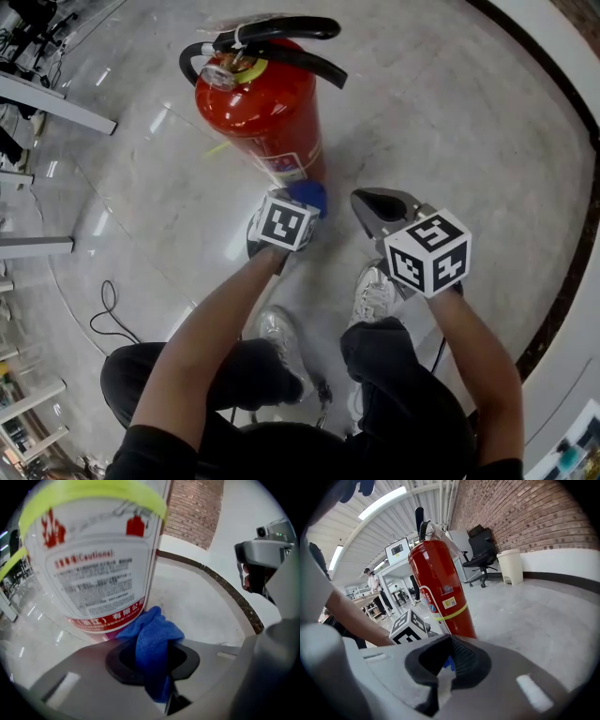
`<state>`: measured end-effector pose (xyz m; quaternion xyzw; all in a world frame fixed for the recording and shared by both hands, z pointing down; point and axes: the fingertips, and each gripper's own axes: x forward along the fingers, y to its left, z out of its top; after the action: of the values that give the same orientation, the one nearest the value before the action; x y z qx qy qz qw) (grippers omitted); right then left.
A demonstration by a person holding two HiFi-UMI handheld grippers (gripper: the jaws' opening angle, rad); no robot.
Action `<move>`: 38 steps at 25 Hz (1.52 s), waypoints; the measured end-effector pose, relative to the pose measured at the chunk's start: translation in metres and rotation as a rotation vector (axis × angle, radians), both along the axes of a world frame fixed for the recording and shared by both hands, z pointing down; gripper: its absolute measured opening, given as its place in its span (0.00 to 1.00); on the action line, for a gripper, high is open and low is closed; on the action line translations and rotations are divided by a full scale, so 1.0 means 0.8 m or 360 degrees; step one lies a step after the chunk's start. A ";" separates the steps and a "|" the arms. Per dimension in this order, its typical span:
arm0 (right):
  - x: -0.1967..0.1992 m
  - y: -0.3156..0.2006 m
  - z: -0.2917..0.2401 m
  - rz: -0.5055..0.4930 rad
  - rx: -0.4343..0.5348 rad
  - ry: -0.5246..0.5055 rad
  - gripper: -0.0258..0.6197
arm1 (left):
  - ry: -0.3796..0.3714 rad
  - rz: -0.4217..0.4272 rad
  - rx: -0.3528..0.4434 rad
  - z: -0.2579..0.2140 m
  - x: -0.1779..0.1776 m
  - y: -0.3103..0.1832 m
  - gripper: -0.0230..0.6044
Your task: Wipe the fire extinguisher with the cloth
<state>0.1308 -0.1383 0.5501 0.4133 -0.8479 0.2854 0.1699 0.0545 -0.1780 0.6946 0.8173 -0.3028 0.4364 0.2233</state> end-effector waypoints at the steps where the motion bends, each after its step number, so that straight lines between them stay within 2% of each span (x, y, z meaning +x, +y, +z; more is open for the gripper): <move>1: 0.000 0.001 -0.003 0.0004 0.0006 0.0000 0.04 | 0.0014 -0.0001 0.0027 -0.009 0.002 0.000 0.15; 5: 0.002 0.006 -0.022 0.0023 0.0041 -0.0001 0.04 | 0.0098 0.0003 0.0110 -0.053 0.019 0.003 0.15; 13: 0.011 0.012 -0.092 0.0077 0.0180 -0.0017 0.04 | 0.0173 0.0151 0.0427 -0.193 0.051 -0.002 0.15; 17: 0.007 0.009 -0.133 0.0107 0.0284 -0.0099 0.04 | 0.0219 0.0196 0.0590 -0.270 0.057 -0.007 0.15; 21: -0.003 0.001 -0.181 0.0101 0.0427 -0.0213 0.06 | 0.0252 0.0209 0.0677 -0.323 0.053 -0.008 0.15; 24: -0.013 -0.014 -0.205 0.0108 0.0422 -0.0368 0.37 | 0.0280 0.0224 0.0719 -0.350 0.049 -0.001 0.15; 25: -0.018 -0.019 -0.210 0.0109 0.0390 -0.0444 0.42 | 0.0291 0.0234 0.0738 -0.359 0.048 0.002 0.15; 27: -0.031 -0.026 -0.217 0.0093 0.0314 -0.0611 0.45 | 0.0301 0.0262 0.0800 -0.376 0.044 0.005 0.15; 29: -0.043 -0.028 -0.225 0.0049 0.0247 -0.0764 0.44 | 0.0298 0.0326 0.0844 -0.387 0.040 0.006 0.16; 30: -0.047 -0.028 -0.230 0.0028 0.0230 -0.0814 0.38 | 0.0287 0.0370 0.0852 -0.391 0.039 0.008 0.17; 32: -0.052 -0.030 -0.239 0.0005 0.0255 -0.0803 0.10 | 0.0246 0.0434 0.0857 -0.397 0.037 0.012 0.22; 34: -0.055 -0.033 -0.246 0.0001 0.0322 -0.0698 0.09 | 0.0234 0.0442 0.0835 -0.402 0.032 0.015 0.24; 35: -0.054 -0.036 -0.250 0.0014 0.0353 -0.0657 0.08 | 0.0247 0.0436 0.0811 -0.406 0.030 0.017 0.31; 38: -0.045 -0.051 -0.265 0.0080 0.0412 -0.0643 0.08 | 0.0279 0.0391 0.0751 -0.421 0.021 0.019 0.35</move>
<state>0.0947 -0.1788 0.3380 0.3871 -0.8836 0.2553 -0.0648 0.0715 -0.1628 0.3581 0.9120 -0.2743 0.3051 -0.0025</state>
